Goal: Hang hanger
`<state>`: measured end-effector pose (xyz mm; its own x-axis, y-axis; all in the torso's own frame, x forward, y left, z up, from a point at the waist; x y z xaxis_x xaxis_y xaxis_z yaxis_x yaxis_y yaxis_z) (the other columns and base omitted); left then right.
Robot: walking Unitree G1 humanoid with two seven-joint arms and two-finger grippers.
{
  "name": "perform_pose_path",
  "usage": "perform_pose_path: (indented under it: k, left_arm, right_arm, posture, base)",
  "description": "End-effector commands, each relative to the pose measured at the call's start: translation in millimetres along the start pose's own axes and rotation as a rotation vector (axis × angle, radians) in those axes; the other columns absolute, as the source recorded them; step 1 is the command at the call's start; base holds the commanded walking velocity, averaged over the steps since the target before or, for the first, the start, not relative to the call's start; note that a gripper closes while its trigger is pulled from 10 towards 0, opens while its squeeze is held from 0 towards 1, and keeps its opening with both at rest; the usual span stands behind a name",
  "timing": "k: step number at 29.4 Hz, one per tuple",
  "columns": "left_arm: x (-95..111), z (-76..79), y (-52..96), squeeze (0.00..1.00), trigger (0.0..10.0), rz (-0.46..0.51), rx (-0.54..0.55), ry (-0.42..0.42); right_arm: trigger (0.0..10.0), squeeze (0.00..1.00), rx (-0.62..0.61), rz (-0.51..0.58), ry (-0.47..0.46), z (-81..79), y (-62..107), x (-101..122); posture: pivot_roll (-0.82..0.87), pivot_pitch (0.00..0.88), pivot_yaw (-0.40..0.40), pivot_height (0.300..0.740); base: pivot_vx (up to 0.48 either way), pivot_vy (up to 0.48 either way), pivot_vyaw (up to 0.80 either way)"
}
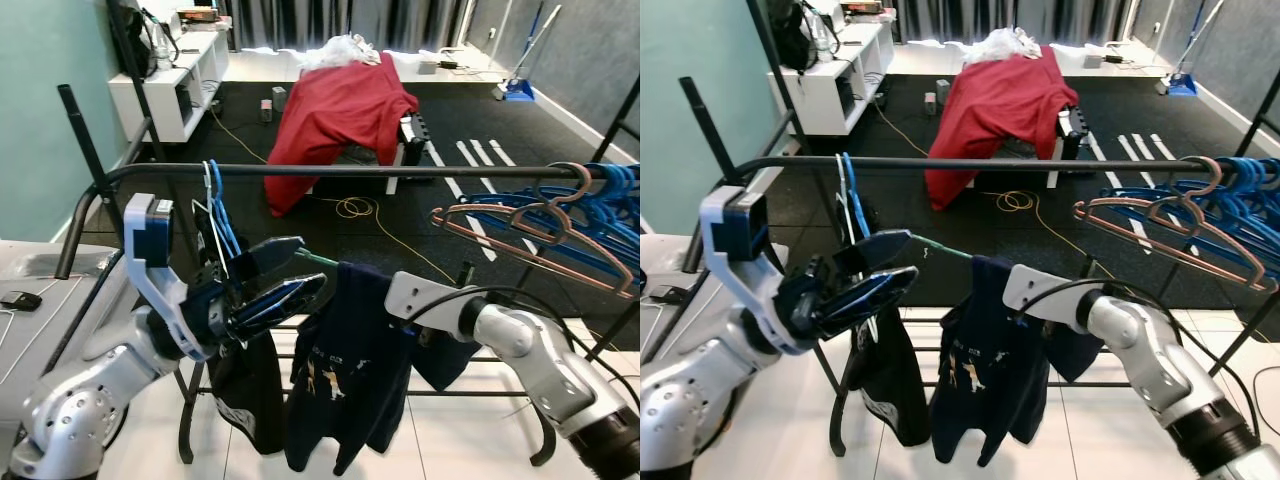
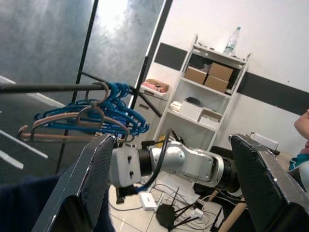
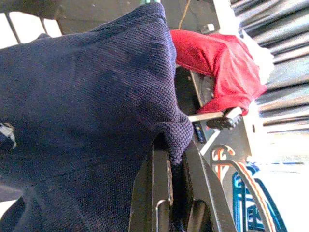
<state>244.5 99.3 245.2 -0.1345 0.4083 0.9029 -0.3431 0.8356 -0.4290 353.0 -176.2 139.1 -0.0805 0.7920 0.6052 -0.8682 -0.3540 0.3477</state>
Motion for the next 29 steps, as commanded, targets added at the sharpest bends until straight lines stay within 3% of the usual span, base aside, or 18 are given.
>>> perform_pose_path:
  k: [1, 3, 6, 7, 8, 10, 14, 16, 17, 20, 23, 29]
  left_arm:
    - [-6, -2.2, 2.4, 0.00, 10.0, -0.025, 0.030, -0.008]
    - [-10, -6.0, 7.4, 0.00, 10.0, -0.042, 0.080, -0.018]
    - [-12, -17.4, 16.5, 0.00, 10.0, -0.055, 0.182, -0.048]
    - [-12, -17.4, 16.5, 0.00, 10.0, -0.055, 0.182, -0.048]
    - [-14, -26.7, 20.1, 0.00, 10.0, -0.063, 0.241, -0.064]
    - [-14, -26.7, 20.1, 0.00, 10.0, -0.063, 0.241, -0.064]
    - [-14, -38.2, 23.3, 0.00, 10.0, -0.064, 0.299, -0.084]
    - [-12, -48.7, 24.8, 0.00, 10.0, -0.057, 0.337, -0.107]
    - [-11, -51.7, 24.5, 0.00, 10.0, -0.054, 0.342, -0.112]
    - [-10, -53.1, 24.0, 0.00, 10.0, -0.054, 0.343, -0.117]
    - [-11, -54.0, 22.0, 0.00, 10.0, -0.057, 0.335, -0.124]
    - [-12, -51.4, 22.2, 0.00, 10.0, -0.062, 0.327, -0.125]
  right_arm:
    - [0.0, 0.00, -0.041, 0.028, 0.021, 5.8, -2.2, 6]
    - [0.0, 0.00, -0.122, 0.065, -0.006, 19.7, -1.3, 11]
    - [0.0, 0.00, -0.256, 0.190, -0.050, 50.5, 18.5, 31]
    - [0.0, 0.00, -0.256, 0.190, -0.050, 50.5, 18.5, 31]
    - [0.0, 0.00, -0.235, 0.258, -0.128, 51.5, 28.3, 41]
    - [0.0, 0.00, -0.235, 0.258, -0.128, 51.5, 28.3, 41]
    - [0.0, 0.00, -0.168, 0.308, -0.215, 45.9, 40.3, 48]
    - [0.0, 0.00, -0.115, 0.344, -0.301, 42.7, 53.5, 55]
    - [0.0, 0.00, -0.046, 0.347, -0.336, 34.3, 58.8, 59]
    - [0.0, 0.00, 0.013, 0.345, -0.358, 25.9, 62.4, 61]
    - [0.0, 0.00, 0.217, 0.344, -0.424, -6.2, 73.5, 70]
    - [0.0, 0.00, 0.281, 0.407, -0.487, -9.3, 81.7, 84]
  posture:
    - [-0.07, 0.012, -0.040, 0.740]
    - [-0.07, 0.012, -0.045, 0.740]
    - [-0.08, 0.009, -0.047, 0.740]
    - [-0.08, 0.009, -0.047, 0.740]
    - [-0.09, 0.006, -0.044, 0.740]
    - [-0.09, 0.006, -0.044, 0.740]
    - [-0.11, 0.004, -0.036, 0.740]
    - [-0.13, 0.000, -0.025, 0.740]
    - [-0.13, 0.000, -0.023, 0.740]
    - [-0.14, 0.000, -0.022, 0.740]
    - [-0.14, 0.002, -0.020, 0.740]
    - [-0.13, 0.004, -0.021, 0.740]
  base:
    - [0.000, 0.000, 0.00]
    - [0.000, 0.000, 0.00]
    - [0.000, 0.000, 0.00]
    - [0.000, 0.000, 0.00]
    - [0.000, 0.000, 0.00]
    - [0.000, 0.000, 0.00]
    - [0.000, 0.000, 0.00]
    - [0.000, 0.000, 0.00]
    - [0.000, 0.000, 0.00]
    - [0.000, 0.000, 0.00]
    - [0.000, 0.000, 0.00]
    - [0.000, 0.000, 0.00]
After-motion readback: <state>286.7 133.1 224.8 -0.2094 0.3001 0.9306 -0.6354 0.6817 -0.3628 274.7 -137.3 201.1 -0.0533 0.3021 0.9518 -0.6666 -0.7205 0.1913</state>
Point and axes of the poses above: a point about 5 cm out from each wrist's last joint towards the gripper, its own y axis pointing back from the gripper into the wrist, its own x axis along the axis of the wrist's last joint, z = x × y, the point moved 4 cm from there along -y, pointing out of the wrist towards the gripper, and after that the axes turned 13 degrees about -y, right-handed, at the moved point
